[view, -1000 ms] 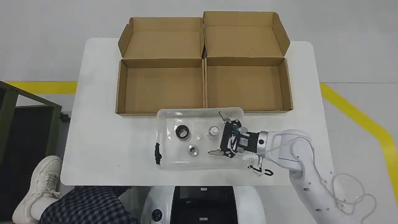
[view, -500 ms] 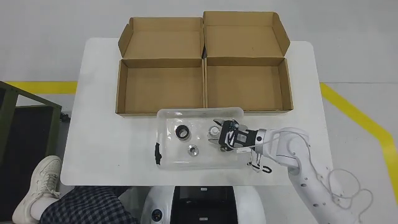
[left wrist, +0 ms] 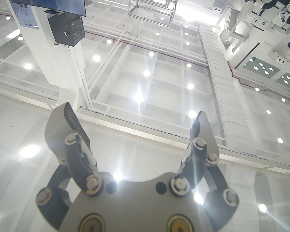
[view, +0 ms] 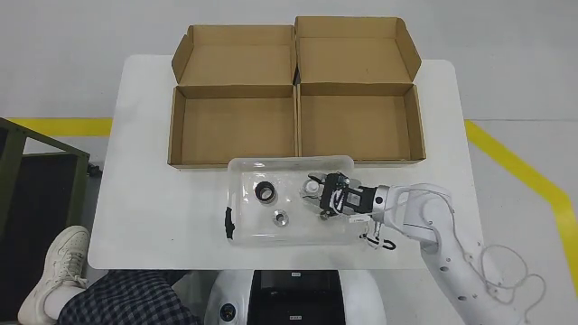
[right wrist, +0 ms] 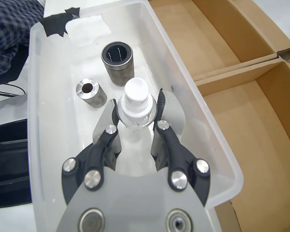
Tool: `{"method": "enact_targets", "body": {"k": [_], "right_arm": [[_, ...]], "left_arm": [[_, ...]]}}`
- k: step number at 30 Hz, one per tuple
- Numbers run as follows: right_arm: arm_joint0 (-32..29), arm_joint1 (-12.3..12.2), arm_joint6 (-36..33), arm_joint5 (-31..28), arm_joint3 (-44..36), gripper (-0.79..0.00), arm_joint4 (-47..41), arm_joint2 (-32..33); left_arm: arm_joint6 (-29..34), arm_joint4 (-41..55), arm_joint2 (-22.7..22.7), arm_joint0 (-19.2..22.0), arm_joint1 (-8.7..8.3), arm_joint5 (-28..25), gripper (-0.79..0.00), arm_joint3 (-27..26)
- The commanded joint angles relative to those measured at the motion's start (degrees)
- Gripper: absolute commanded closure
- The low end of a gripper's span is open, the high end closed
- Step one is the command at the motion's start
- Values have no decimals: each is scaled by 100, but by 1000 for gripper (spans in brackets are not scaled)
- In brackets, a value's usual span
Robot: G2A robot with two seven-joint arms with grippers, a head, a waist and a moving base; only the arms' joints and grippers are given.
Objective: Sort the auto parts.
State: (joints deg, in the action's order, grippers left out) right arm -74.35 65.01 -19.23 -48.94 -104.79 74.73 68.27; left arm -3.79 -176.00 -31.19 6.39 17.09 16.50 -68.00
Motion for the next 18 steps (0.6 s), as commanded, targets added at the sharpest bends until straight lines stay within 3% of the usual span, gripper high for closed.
{"method": "enact_targets", "body": {"k": [1,10,18], "right_arm": [[-42,-16,90,-20,-110,0,-31,54],[-248,-55,1002,221,-441,0,-191,316],[-263,-26,2048,452,-340,0,-862,431]], "left_arm": [[0,0,0,0,0,0,-785,0],[0,0,0,0,0,0,-785,0],[0,0,0,0,0,0,-785,0]]}}
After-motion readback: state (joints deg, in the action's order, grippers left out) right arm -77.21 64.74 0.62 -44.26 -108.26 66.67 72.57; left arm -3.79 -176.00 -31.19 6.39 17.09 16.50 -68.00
